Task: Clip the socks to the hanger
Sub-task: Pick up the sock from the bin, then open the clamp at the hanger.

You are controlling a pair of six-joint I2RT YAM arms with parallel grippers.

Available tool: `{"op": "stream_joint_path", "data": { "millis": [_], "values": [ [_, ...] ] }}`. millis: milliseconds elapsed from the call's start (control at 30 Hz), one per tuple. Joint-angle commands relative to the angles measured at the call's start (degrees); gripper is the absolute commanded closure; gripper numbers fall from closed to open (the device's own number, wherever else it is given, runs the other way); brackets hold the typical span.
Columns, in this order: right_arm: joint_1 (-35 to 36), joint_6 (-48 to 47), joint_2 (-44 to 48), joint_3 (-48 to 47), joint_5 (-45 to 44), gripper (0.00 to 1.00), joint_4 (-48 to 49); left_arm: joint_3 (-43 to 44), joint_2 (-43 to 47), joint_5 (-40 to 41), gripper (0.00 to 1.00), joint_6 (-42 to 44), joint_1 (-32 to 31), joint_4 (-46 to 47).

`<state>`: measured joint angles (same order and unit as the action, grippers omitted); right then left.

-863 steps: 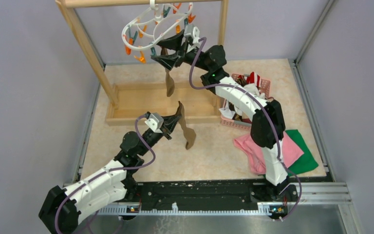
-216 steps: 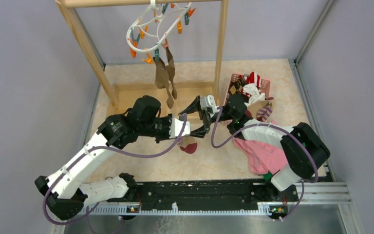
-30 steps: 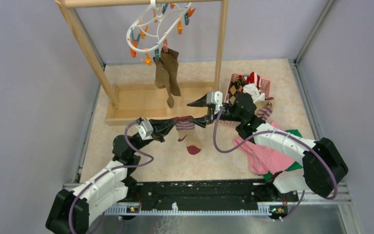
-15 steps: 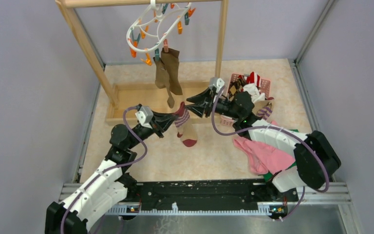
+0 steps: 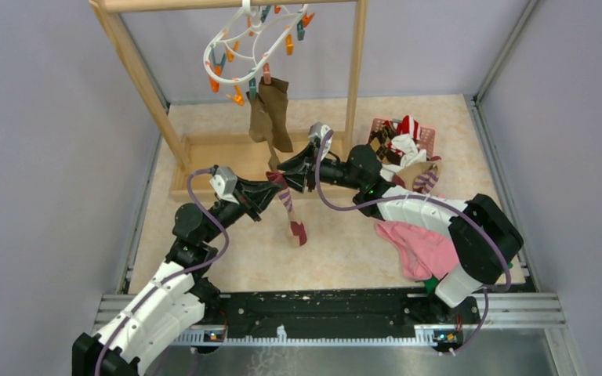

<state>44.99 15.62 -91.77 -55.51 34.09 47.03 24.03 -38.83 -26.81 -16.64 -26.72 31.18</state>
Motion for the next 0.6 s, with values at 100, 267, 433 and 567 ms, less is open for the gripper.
{"op": "stream_joint_path", "data": {
  "millis": [100, 267, 433, 567],
  "values": [
    [-2.08, -9.54, 8.83, 0.23, -3.44, 0.52, -6.50, -1.24, 7.06, 7.15, 1.00, 3.67, -0.54, -3.48],
    [-3.48, -11.71, 11.29, 1.60, -3.68, 0.48, -7.36, -1.77, 9.70, 19.24, 1.00, 7.53, -3.63, -7.02],
    [-3.85, -12.01, 11.39, 1.63, -2.77, 0.48, -6.46, 0.17, 9.14, 25.94, 1.00, 9.20, -5.05, -9.70],
    [-3.87, -12.09, 10.38, 0.61, -1.04, 0.48, -5.10, 0.17, 9.75, 32.37, 1.00, 11.21, -5.79, -9.17]
  ]
}}
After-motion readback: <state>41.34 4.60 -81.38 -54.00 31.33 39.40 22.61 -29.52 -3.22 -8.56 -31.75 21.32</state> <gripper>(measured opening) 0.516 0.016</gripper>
